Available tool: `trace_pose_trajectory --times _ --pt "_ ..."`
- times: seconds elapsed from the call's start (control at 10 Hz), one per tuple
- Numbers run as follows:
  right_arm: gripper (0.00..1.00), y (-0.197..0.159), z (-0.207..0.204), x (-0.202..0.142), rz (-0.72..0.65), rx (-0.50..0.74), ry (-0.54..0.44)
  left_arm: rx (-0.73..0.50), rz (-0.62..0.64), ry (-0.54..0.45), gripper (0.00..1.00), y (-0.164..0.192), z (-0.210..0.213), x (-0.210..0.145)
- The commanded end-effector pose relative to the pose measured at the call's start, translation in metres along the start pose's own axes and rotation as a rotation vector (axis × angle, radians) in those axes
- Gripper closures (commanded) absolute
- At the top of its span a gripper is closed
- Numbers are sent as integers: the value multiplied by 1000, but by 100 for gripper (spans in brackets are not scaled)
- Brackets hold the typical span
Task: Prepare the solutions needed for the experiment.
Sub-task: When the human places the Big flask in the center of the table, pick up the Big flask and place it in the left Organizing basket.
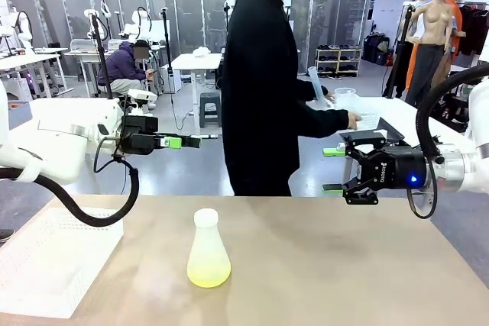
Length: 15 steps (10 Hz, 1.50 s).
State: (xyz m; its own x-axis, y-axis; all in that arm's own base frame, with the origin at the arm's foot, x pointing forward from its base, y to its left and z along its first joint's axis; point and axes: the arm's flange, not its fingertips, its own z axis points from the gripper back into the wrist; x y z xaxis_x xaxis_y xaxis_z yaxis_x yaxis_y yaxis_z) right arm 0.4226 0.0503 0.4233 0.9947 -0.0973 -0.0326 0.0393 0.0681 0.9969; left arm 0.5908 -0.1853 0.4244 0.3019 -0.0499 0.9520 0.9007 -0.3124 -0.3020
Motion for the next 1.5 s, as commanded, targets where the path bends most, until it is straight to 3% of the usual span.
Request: trace_pose_trajectory --times 0.0,0.1,0.3,0.7,0.8,1.2,1.3,1.4 --pt "19 0 1 0 4 8 5 -15 -164 6 0 31 -5 -6" --pt "19 0 1 0 4 8 5 -93 -234 -13 0 44 -7 -10" --pt "19 0 1 0 4 8 5 -114 -343 6 0 62 -13 -26" --pt "19 0 1 0 4 8 5 -161 -355 -5 0 84 -21 -51" --pt "19 0 1 0 4 8 5 -103 -357 -14 0 71 -22 -45" --pt "19 0 1 0 4 8 5 -113 -355 -13 0 75 -21 -51" --pt "19 0 1 0 4 8 5 -138 -400 120 0 86 -19 -58" --pt "19 0 1 0 4 8 5 -221 -378 161 0 92 -14 -66"
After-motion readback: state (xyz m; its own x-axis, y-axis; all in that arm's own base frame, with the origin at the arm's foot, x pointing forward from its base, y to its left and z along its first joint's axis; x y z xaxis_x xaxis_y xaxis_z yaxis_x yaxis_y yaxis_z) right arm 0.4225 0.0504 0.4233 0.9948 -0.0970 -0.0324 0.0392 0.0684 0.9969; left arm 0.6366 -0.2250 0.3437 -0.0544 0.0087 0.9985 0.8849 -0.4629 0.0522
